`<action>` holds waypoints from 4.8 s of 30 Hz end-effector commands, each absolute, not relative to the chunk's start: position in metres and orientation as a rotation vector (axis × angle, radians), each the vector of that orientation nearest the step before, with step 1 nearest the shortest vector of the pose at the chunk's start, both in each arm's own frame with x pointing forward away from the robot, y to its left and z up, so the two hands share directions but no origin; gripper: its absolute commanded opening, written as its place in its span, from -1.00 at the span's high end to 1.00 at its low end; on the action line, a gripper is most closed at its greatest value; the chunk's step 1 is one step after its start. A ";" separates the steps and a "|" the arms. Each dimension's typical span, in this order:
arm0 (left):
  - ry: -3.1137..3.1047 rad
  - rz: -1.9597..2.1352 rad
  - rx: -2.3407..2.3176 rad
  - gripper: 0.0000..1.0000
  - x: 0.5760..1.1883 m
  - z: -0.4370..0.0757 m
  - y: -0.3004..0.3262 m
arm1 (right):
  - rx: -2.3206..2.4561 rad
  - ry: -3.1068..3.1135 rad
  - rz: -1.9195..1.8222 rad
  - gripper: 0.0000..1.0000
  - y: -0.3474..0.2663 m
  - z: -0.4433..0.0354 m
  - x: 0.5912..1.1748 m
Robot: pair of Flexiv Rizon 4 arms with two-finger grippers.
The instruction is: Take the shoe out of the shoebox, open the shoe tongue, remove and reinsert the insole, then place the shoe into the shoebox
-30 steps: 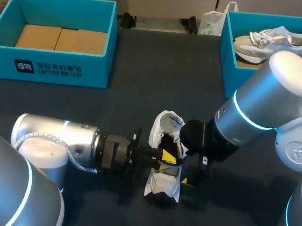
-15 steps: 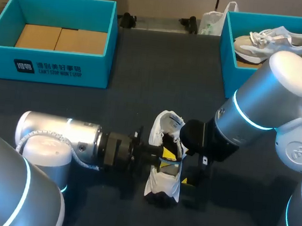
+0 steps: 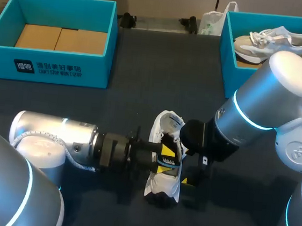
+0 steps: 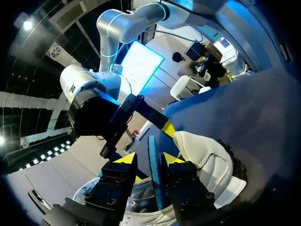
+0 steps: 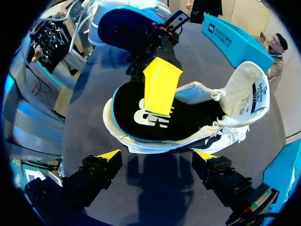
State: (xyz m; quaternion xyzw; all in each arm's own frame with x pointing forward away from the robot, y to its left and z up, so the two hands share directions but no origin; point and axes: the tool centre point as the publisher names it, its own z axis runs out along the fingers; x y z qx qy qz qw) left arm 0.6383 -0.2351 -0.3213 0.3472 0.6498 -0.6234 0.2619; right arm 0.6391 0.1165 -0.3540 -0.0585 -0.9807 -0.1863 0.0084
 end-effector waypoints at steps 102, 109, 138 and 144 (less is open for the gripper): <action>2.142 -0.720 2.301 0.27 0.709 -0.235 -0.156 | -0.307 -3.102 -0.586 -1.00 -0.036 -0.288 0.631; 2.095 -0.636 2.413 0.28 0.716 -0.229 -0.162 | -0.307 -3.102 -0.586 -1.00 -0.036 -0.288 0.631; 1.968 -0.505 2.596 1.00 0.721 -0.235 -0.179 | -0.307 -3.102 -0.586 -1.00 -0.036 -0.288 0.631; 1.891 -0.493 2.648 1.00 0.704 -0.241 -0.181 | -0.307 -3.102 -0.586 -1.00 -0.036 -0.288 0.631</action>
